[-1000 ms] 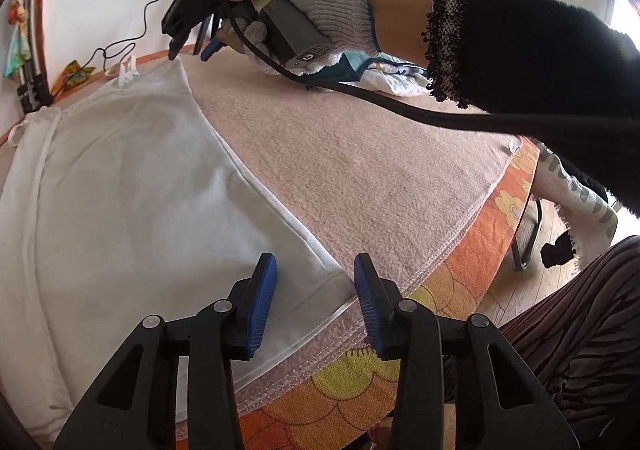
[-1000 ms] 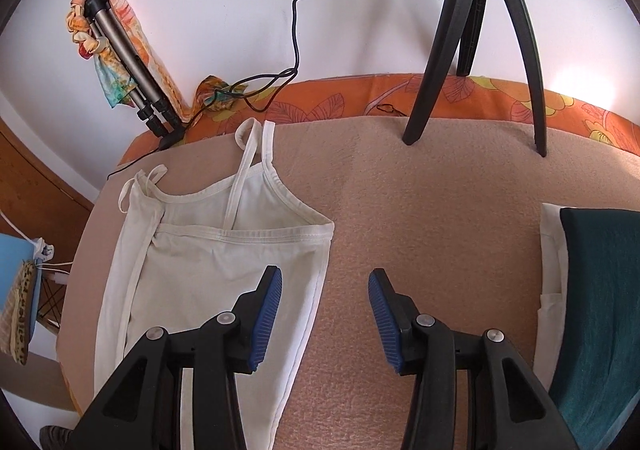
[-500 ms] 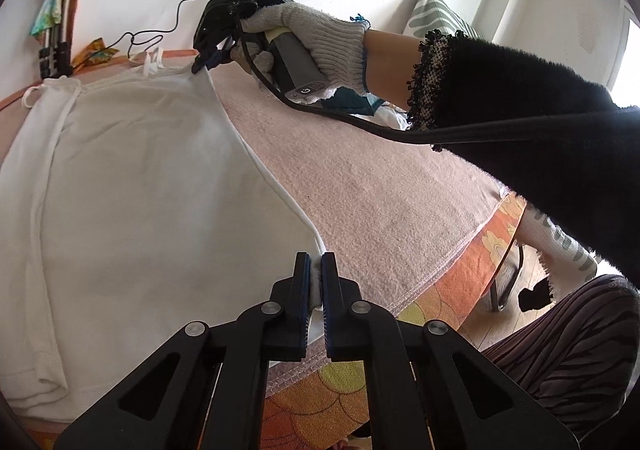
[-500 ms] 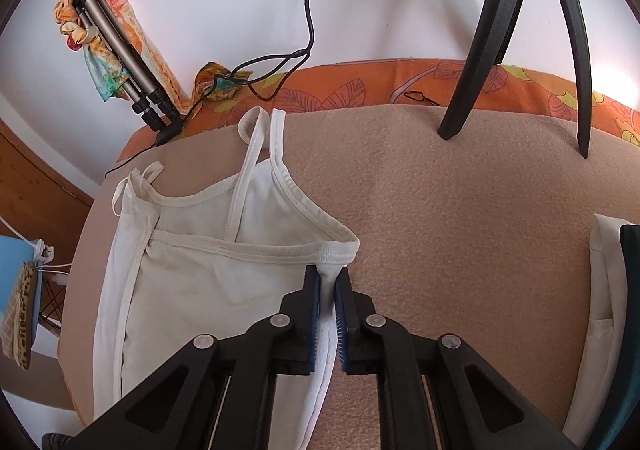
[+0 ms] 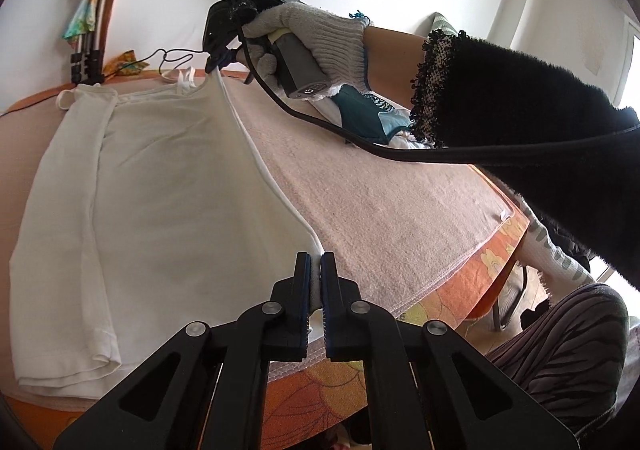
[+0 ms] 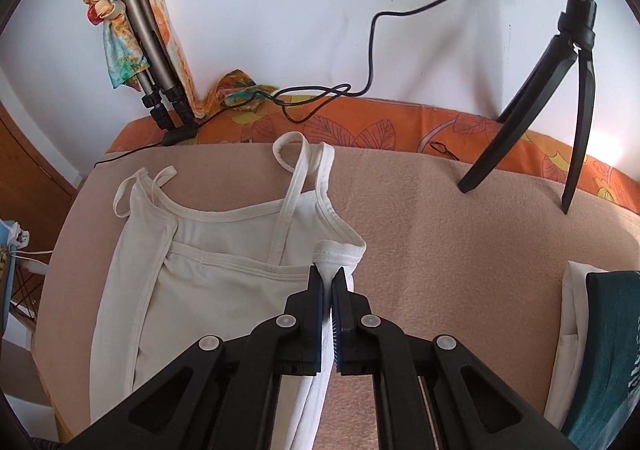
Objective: Fold small clothes
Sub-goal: 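Fold the second side edge over the middle with both tools, then open them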
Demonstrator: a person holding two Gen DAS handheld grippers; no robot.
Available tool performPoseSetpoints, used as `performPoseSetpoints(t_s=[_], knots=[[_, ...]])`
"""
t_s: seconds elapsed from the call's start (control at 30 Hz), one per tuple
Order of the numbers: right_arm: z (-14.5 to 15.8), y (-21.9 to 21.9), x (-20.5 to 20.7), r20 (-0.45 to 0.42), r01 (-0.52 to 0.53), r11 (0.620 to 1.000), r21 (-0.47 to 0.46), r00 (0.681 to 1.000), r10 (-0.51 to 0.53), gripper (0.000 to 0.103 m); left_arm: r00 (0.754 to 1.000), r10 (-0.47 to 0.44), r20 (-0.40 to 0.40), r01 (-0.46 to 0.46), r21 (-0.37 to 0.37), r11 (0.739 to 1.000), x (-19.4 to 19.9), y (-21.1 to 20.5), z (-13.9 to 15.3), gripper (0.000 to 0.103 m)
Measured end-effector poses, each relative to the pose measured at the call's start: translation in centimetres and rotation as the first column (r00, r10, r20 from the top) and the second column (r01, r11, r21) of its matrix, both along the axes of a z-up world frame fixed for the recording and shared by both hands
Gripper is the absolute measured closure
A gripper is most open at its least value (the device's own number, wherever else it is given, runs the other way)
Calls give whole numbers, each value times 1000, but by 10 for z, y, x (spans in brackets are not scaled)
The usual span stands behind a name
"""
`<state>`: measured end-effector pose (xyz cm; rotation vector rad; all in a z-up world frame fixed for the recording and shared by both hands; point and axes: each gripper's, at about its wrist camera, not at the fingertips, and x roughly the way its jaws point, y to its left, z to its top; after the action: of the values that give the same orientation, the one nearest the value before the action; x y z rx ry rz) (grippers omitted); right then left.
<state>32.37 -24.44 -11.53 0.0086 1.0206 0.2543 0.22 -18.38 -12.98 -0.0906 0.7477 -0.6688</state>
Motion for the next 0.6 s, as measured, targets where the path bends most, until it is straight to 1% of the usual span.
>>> performPoseSetpoints(t_s=[0.13, 0.27, 0.37, 0.6], knots=[[6, 30, -1, 8, -27, 999, -26, 1000, 27, 102, 1000, 30, -7, -30, -13, 999, 0, 16, 1, 99], [4, 59, 0, 12, -52, 996, -66, 999, 53, 102, 997, 73, -3, -73, -23, 997, -2, 33, 2, 99], [-2, 77, 2, 6, -59, 995, -82, 998, 60, 102, 994, 108, -12, -108, -32, 994, -1, 48, -2, 99], [-21, 115, 7, -19, -85, 989, -125, 996, 83, 102, 985, 161, -66, -164, -47, 985, 2, 75, -18, 99]])
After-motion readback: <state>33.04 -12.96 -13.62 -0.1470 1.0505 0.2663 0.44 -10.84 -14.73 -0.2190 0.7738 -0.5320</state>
